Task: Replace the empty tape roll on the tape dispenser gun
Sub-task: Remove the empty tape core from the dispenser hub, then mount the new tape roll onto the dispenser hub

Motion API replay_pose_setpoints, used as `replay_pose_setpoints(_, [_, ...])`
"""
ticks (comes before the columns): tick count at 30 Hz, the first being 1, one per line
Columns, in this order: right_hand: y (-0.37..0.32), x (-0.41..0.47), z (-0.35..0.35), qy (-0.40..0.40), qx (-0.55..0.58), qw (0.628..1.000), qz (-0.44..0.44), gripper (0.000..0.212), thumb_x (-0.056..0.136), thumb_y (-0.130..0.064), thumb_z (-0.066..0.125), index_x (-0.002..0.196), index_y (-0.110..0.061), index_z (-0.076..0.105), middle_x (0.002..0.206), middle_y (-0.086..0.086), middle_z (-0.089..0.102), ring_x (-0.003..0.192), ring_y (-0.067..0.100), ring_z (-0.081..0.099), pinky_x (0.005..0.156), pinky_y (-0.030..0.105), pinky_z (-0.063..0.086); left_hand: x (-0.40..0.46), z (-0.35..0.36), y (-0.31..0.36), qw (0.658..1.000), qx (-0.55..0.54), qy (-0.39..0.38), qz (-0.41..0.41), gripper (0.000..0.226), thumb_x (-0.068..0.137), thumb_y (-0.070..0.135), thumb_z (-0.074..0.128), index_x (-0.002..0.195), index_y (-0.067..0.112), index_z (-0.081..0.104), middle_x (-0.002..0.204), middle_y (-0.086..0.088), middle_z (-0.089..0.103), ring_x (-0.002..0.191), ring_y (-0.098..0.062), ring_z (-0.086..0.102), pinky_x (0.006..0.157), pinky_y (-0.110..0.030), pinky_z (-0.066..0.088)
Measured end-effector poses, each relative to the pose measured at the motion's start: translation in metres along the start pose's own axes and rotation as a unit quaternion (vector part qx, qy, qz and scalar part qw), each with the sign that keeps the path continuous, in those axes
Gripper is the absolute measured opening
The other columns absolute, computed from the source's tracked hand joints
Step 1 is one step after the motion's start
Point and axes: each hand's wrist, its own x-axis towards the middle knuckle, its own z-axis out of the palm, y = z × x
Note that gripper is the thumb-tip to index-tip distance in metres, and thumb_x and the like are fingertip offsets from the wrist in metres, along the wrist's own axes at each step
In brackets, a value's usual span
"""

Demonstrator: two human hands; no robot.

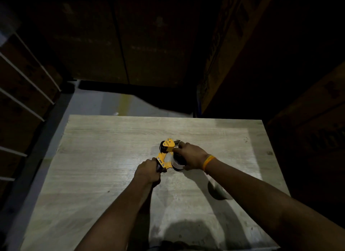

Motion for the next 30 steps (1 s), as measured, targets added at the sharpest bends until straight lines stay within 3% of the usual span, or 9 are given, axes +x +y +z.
replay_pose_setpoints(2, [-0.006,0.0,-0.005,-0.013,0.009,1.0,0.004,0.095,0.068,-0.018,0.094,0.15,-0.015,0.047,0.142,0.022,0.052,0.111,0.042,0.063,0.084,0.045,0.055,-0.002,0.003,0.0,1.0,0.015,0.024,0.009,0.043,0.08,0.03,0.068,0.114,0.013,0.05,0.107,-0.011,0.067,0.097,-0.033,0.068,0.076,-0.039,0.056])
replay_pose_setpoints(6, [-0.012,-0.007,-0.019,0.005,0.06,0.998,0.015,0.072,0.068,-0.018,0.093,0.132,-0.008,0.063,0.131,0.018,0.059,0.106,0.038,0.064,0.085,0.04,0.054,-0.006,0.002,0.013,0.999,0.017,0.039,-0.03,0.043,0.082,0.026,0.071,0.116,0.012,0.049,0.112,-0.011,0.069,0.105,-0.033,0.069,0.085,-0.041,0.056])
replay_pose_setpoints(10, [-0.015,-0.014,-0.04,0.17,0.137,0.976,0.019,0.071,0.068,-0.056,0.085,0.124,-0.018,0.063,0.099,0.003,0.047,0.08,0.022,0.051,0.069,0.029,0.044,-0.005,0.003,0.012,0.997,-0.008,0.041,-0.059,0.043,0.083,0.035,0.072,0.114,0.015,0.05,0.11,-0.009,0.071,0.103,-0.033,0.071,0.083,-0.041,0.057])
replay_pose_setpoints(13, [-0.008,-0.017,-0.086,0.279,0.13,0.951,0.012,0.066,0.065,-0.054,0.089,0.115,-0.013,0.072,0.095,0.011,0.068,0.081,0.028,0.062,0.064,0.033,0.048,-0.005,0.002,0.009,0.998,-0.017,0.029,-0.05,0.047,0.082,0.039,0.073,0.114,0.014,0.049,0.11,-0.01,0.072,0.103,-0.034,0.071,0.082,-0.041,0.055])
replay_pose_setpoints(16, [0.015,-0.029,-0.095,0.214,0.174,0.958,0.078,0.073,0.063,-0.053,0.093,0.119,-0.012,0.073,0.106,0.01,0.074,0.094,0.03,0.069,0.073,0.04,0.057,-0.013,-0.006,0.017,0.999,-0.014,-0.004,-0.033,0.054,0.08,0.03,0.076,0.12,0.01,0.046,0.116,-0.013,0.068,0.109,-0.035,0.068,0.085,-0.04,0.054])
replay_pose_setpoints(20, [0.077,-0.037,-0.007,0.082,0.146,0.96,0.224,0.101,0.052,-0.074,0.077,0.135,-0.019,0.062,0.124,0.007,0.066,0.114,0.03,0.063,0.089,0.032,0.053,-0.024,-0.009,0.017,0.999,-0.012,-0.05,0.008,0.066,0.077,0.037,0.073,0.127,0.008,0.04,0.117,-0.015,0.063,0.107,-0.036,0.067,0.079,-0.041,0.055])
replay_pose_setpoints(25, [0.097,-0.068,0.031,0.039,0.163,0.932,0.32,0.077,0.065,-0.048,0.087,0.13,-0.019,0.06,0.126,0.01,0.059,0.117,0.032,0.062,0.095,0.04,0.056,-0.045,-0.005,0.002,0.995,-0.013,-0.065,0.076,0.052,0.087,0.051,0.065,0.118,0.014,0.047,0.11,-0.012,0.064,0.096,-0.031,0.065,0.075,-0.041,0.054])
replay_pose_setpoints(28, [0.13,-0.062,0.072,0.04,0.2,0.92,0.336,0.08,0.063,-0.053,0.085,0.132,-0.022,0.058,0.124,0.01,0.057,0.116,0.033,0.062,0.093,0.04,0.056,-0.064,-0.007,0.002,0.992,-0.031,-0.081,0.096,0.055,0.079,0.051,0.068,0.119,0.019,0.048,0.111,-0.007,0.065,0.097,-0.026,0.065,0.081,-0.043,0.057])
replay_pose_setpoints(30, [0.143,-0.061,0.092,0.042,0.238,0.909,0.341,0.082,0.062,-0.054,0.084,0.133,-0.023,0.058,0.122,0.01,0.056,0.116,0.034,0.06,0.091,0.037,0.054,-0.077,-0.01,0.001,0.99,-0.05,-0.09,0.099,0.072,0.072,0.054,0.065,0.133,0.023,0.044,0.121,-0.004,0.066,0.104,-0.024,0.066,0.087,-0.043,0.057])
